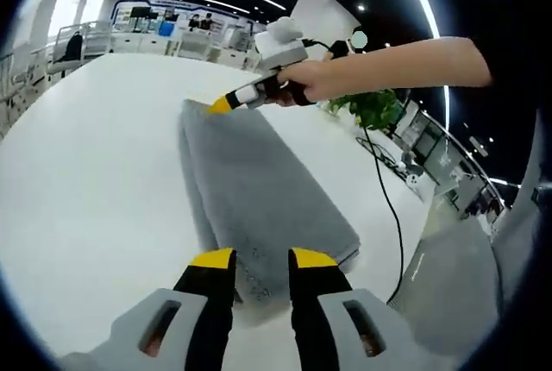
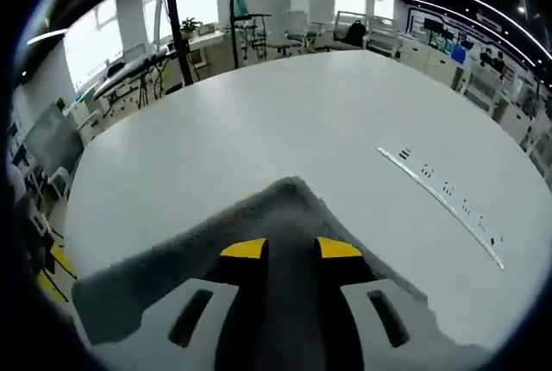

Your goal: Fold the towel on the table until its edges align and the towel forms a compact rectangular stack.

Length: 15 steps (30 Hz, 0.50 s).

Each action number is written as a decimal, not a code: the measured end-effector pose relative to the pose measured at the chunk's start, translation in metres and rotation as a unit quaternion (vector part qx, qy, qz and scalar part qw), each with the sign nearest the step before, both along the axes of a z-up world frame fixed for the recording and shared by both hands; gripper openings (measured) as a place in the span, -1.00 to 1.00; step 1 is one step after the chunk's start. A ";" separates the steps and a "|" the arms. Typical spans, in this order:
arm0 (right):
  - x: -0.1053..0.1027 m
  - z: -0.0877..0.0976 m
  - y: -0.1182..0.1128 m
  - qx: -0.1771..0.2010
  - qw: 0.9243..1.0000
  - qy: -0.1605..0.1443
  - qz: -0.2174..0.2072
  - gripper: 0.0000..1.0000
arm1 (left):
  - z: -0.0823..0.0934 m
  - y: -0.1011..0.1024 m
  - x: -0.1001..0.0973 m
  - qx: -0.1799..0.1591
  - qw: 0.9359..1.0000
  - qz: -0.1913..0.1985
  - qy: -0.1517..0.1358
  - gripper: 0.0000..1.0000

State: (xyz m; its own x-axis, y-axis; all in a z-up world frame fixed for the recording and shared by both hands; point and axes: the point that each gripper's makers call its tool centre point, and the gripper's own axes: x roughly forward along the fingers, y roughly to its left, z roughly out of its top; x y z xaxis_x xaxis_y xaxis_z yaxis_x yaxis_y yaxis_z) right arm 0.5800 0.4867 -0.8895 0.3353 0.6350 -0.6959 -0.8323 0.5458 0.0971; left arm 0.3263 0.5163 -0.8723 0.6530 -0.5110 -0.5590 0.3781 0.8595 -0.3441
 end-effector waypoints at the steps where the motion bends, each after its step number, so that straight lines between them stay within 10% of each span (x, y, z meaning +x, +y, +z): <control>1: -0.004 0.001 -0.002 0.006 1.000 0.007 -0.009 -0.57 | -0.002 0.002 0.004 0.003 1.000 0.000 0.001 -0.51; 15: -0.035 -0.007 -0.060 0.015 0.997 0.035 -0.072 -0.38 | -0.011 0.009 0.047 0.017 1.000 -0.005 0.005 -0.42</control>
